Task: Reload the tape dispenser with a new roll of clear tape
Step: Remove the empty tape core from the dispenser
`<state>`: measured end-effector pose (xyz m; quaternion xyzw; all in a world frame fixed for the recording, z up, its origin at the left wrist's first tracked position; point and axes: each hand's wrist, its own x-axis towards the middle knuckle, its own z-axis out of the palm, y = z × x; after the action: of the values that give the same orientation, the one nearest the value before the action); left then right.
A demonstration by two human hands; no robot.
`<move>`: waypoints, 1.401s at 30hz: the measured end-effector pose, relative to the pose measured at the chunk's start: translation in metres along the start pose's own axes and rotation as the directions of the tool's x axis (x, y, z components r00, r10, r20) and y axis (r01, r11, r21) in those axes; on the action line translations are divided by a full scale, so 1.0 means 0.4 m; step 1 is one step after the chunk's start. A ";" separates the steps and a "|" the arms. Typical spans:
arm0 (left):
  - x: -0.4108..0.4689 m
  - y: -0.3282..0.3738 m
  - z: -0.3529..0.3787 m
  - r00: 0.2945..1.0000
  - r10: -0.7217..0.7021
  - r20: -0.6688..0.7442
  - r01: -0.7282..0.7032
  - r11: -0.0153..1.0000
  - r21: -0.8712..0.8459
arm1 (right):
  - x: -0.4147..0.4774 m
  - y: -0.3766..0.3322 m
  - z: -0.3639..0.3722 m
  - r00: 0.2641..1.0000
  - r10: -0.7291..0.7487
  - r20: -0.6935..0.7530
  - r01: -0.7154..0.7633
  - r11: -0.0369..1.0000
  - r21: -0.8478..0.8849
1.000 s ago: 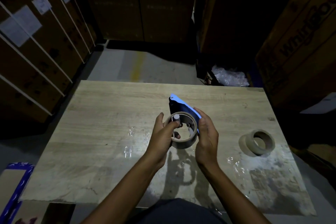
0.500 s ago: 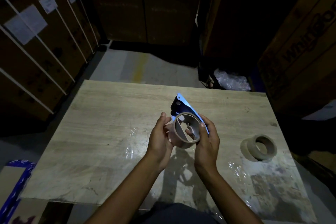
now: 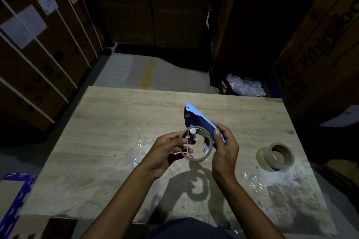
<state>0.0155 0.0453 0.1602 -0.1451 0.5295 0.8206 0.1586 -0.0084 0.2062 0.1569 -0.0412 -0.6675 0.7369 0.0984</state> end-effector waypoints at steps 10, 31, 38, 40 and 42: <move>0.027 0.029 -0.067 0.975 -0.171 0.139 0.168 0.985 0.039 | 0.040 0.018 -0.003 0.984 0.089 0.153 -0.092 0.996 0.012; 0.069 0.011 -0.029 0.938 -0.113 -0.327 -0.005 0.941 -0.338 | -0.009 -0.017 0.025 0.974 -0.128 0.186 0.205 0.847 -0.490; 0.073 -0.011 -0.018 0.919 -0.110 -0.379 -0.025 0.942 -0.334 | -0.068 -0.035 0.069 0.842 -0.021 0.540 0.486 0.464 -0.741; 0.069 -0.011 -0.017 0.928 -0.102 -0.358 -0.031 0.937 -0.347 | -0.064 -0.027 0.069 0.829 0.044 0.557 0.485 0.438 -0.757; 0.061 -0.010 -0.021 0.947 -0.091 -0.308 -0.022 0.938 -0.345 | -0.059 -0.019 0.067 0.815 0.078 0.575 0.490 0.437 -0.754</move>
<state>-0.0044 0.0416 0.1436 -0.3110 0.3939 0.8630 0.0576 0.0102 0.1761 0.1655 0.2056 -0.9467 0.2459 -0.0317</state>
